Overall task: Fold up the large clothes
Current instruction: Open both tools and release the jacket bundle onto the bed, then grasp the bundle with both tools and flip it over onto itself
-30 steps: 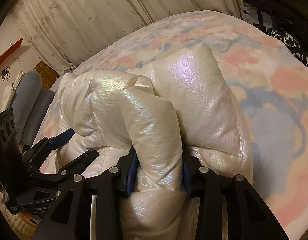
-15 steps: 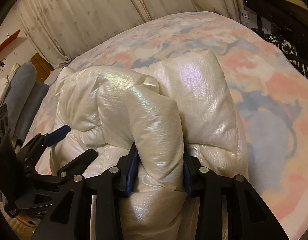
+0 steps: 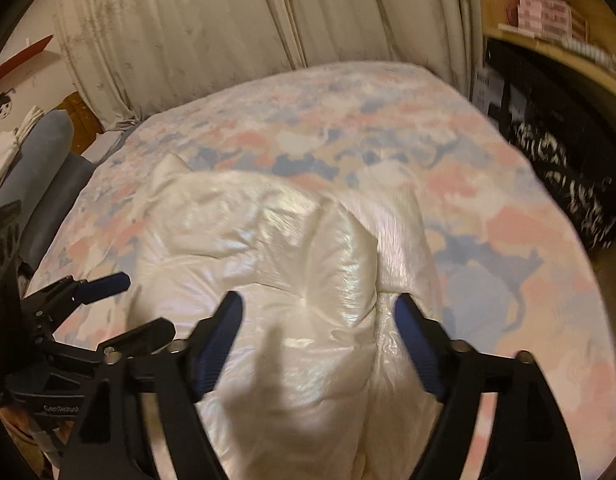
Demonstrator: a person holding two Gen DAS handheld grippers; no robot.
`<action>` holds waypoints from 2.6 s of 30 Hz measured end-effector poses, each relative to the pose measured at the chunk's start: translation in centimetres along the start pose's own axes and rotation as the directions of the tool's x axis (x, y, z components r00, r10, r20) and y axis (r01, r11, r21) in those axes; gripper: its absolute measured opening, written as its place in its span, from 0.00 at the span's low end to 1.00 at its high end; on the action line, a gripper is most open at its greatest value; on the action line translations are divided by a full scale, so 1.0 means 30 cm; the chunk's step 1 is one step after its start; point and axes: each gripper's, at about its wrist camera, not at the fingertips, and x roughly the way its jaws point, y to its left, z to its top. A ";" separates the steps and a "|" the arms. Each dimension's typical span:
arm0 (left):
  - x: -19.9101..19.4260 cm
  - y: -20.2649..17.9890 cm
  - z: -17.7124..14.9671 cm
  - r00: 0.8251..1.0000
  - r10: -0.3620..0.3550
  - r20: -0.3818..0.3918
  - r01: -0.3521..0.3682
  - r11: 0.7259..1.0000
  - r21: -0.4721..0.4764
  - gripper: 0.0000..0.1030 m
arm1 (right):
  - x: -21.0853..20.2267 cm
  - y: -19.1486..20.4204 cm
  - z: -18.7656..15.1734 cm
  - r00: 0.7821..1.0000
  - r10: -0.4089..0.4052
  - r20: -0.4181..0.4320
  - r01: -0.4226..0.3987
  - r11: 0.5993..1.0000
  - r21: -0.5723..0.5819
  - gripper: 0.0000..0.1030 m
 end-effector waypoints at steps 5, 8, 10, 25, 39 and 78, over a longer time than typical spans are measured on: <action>-0.108 0.044 -0.022 0.999 -0.037 -0.022 0.035 0.997 -0.074 0.87 | -0.143 0.047 0.010 1.000 -0.020 0.014 0.021 0.998 -0.062 0.92; -0.156 0.063 -0.044 0.999 -0.052 -0.013 0.051 0.994 -0.096 0.87 | -0.188 0.066 0.011 1.000 -0.015 -0.001 0.015 0.996 -0.082 0.94; -0.173 0.069 -0.059 0.998 -0.055 -0.007 0.054 0.994 -0.097 0.87 | -0.205 0.074 -0.003 1.000 -0.016 -0.004 0.015 0.995 -0.101 0.96; 0.022 0.165 -0.191 0.986 -0.135 -0.097 0.109 0.967 -0.231 0.87 | 0.026 -0.031 -0.091 0.990 -0.044 -0.131 0.034 0.996 -0.082 0.99; 0.138 0.222 -0.246 0.978 -0.181 -0.104 0.146 0.949 -0.278 1.00 | 0.259 -0.297 -0.180 0.924 0.206 -0.323 -0.124 0.958 0.258 1.00; -0.066 0.440 -0.088 0.949 -0.303 0.085 0.314 0.890 -0.331 0.68 | 0.039 -0.357 -0.040 0.840 0.543 -0.025 -0.478 0.759 0.443 0.56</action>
